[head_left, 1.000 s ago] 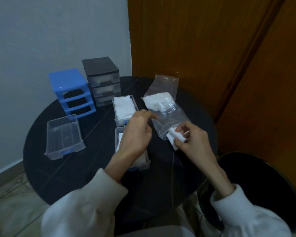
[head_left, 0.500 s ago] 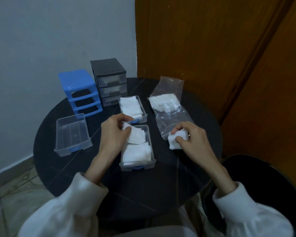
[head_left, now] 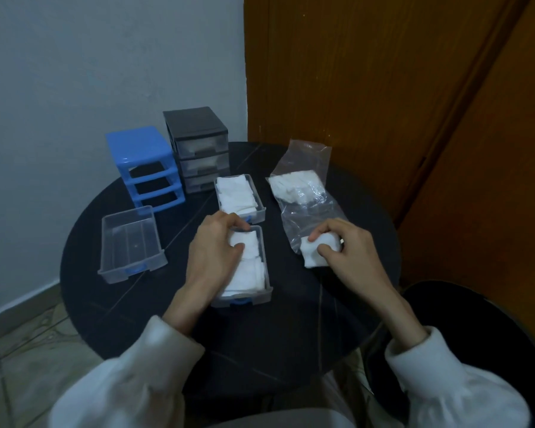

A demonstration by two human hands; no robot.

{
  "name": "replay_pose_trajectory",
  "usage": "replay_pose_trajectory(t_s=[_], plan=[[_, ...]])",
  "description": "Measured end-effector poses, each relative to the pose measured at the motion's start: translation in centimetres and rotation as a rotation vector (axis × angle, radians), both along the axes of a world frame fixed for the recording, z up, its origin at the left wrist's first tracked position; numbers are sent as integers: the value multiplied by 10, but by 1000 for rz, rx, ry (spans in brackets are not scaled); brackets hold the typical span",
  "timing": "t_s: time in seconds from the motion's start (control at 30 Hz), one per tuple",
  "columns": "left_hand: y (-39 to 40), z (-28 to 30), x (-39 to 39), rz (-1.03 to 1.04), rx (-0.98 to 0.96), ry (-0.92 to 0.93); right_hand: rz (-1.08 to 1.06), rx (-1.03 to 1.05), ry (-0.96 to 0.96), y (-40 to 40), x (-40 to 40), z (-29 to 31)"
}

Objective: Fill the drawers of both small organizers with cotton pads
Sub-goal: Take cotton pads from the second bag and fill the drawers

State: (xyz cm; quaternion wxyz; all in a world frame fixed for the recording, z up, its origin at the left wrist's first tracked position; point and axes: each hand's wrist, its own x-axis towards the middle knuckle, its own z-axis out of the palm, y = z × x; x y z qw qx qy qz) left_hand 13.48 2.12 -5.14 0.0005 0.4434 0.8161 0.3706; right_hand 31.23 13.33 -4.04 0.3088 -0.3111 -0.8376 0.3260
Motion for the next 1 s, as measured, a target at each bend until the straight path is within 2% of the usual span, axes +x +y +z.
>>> replay_pose_trajectory(t_s=[0.13, 0.27, 0.3, 0.4, 0.47, 0.67, 0.83, 1.0], plan=[[2, -1, 2, 3, -85, 125, 10, -37, 82, -1, 2, 6], [0, -4, 2, -27, -71, 175, 68, -91, 107, 0, -3, 12], [0, -5, 2, -17, -27, 129, 81, -96, 114, 1, -5, 14], [-4, -3, -2, 27, 202, -200, 138, -156, 188, 0, -19, 20], [-8, -2, -9, 50, 300, -306, 172, -211, 232, 0, -32, 19], [-15, -19, -20, 55, 333, -522, 284, -360, 163, -3, -75, 7], [-16, -24, -17, -10, 354, -566, 259, -277, 19, -4, -99, -5], [-16, -29, -15, -31, 338, -554, 248, 13, -103, -10, -100, -4]])
